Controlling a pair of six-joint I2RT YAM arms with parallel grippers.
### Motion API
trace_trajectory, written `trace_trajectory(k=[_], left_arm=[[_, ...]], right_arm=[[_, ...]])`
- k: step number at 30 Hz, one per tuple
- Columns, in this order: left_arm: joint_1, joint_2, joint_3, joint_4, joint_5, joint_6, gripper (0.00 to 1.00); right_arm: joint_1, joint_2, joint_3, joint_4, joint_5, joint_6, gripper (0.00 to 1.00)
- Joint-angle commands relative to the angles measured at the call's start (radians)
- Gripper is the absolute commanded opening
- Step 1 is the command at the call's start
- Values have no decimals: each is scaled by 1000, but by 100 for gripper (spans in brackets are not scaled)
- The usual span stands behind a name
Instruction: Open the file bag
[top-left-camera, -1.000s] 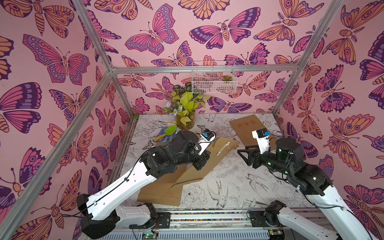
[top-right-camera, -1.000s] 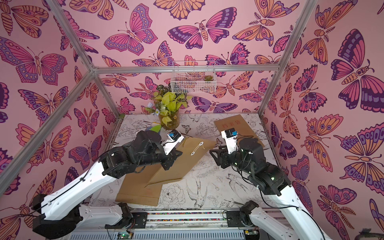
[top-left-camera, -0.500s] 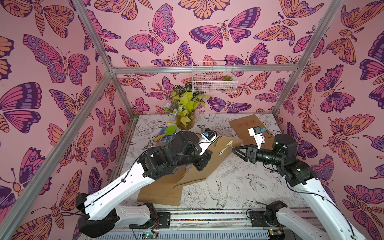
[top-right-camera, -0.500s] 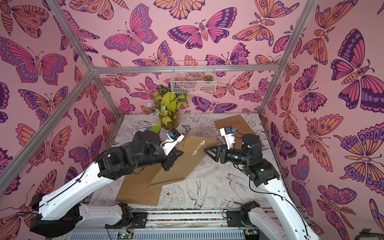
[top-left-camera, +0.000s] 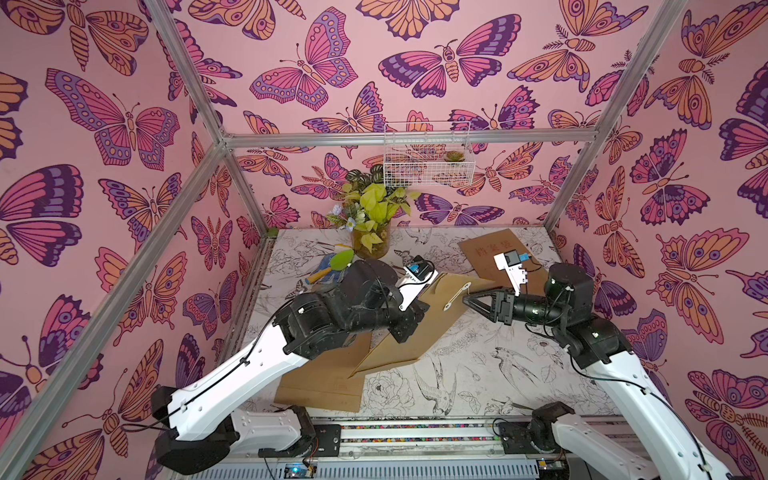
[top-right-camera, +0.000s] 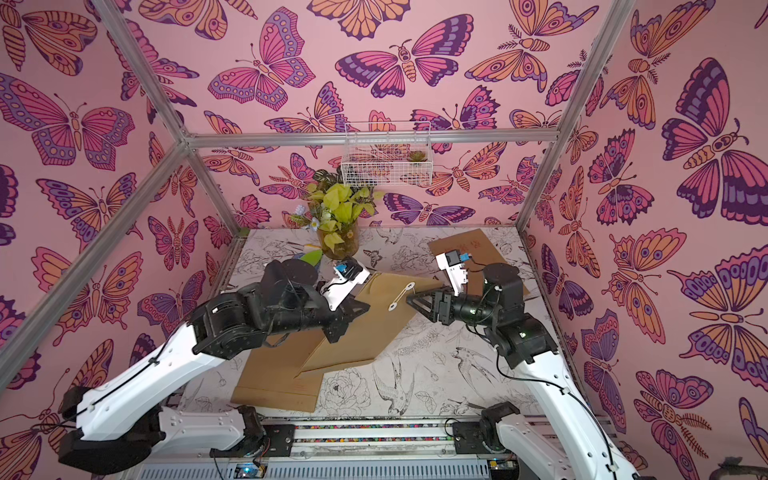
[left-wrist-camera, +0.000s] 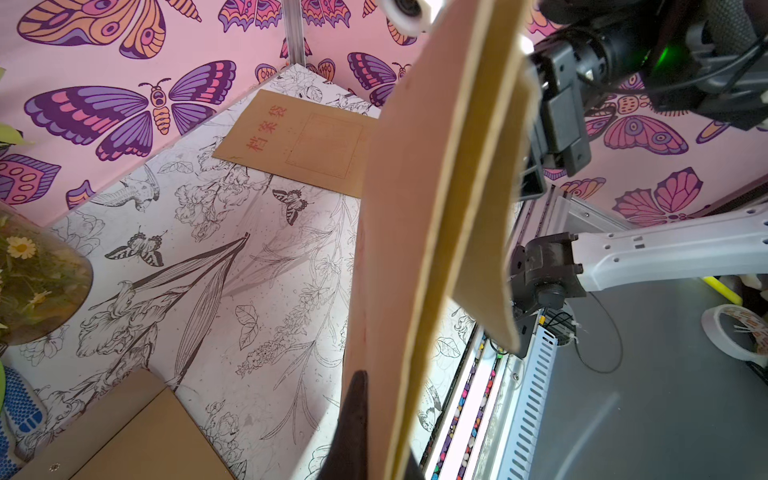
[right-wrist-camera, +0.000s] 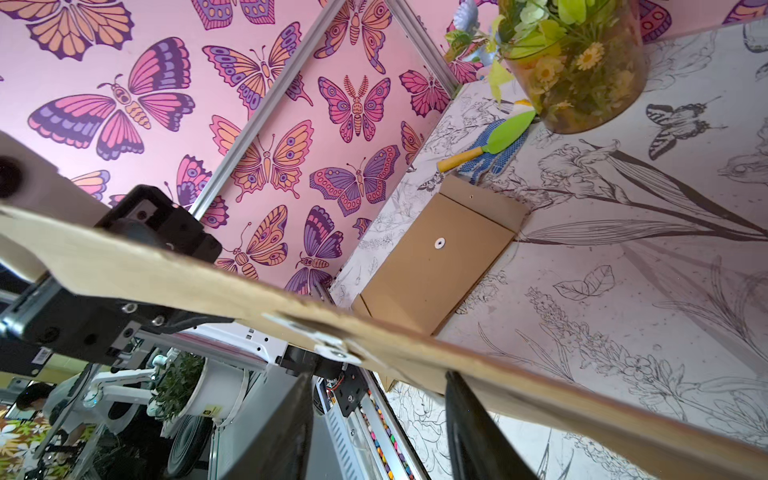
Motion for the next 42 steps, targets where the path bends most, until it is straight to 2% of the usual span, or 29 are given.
trace_trajectory(k=[1,21,27,34,42], left_arm=[[-8,-15,12,10,34,9,1],[-11,-45,-8,10,23,6,1],[-11,-55,-19,9,20,3,1],[-10,-60,-35,10,-7,-10,1],[-10,-71,-50,10,-27,-16,1]], right_arm=[[-6,4,25,42,-35,20,49],[-4,5,10,14,-20,25,13],[-4,3,-9,47,-33,51,0],[-4,-13,-3,37,-30,45,0],[-4,-53,47,-123,79,-52,0]])
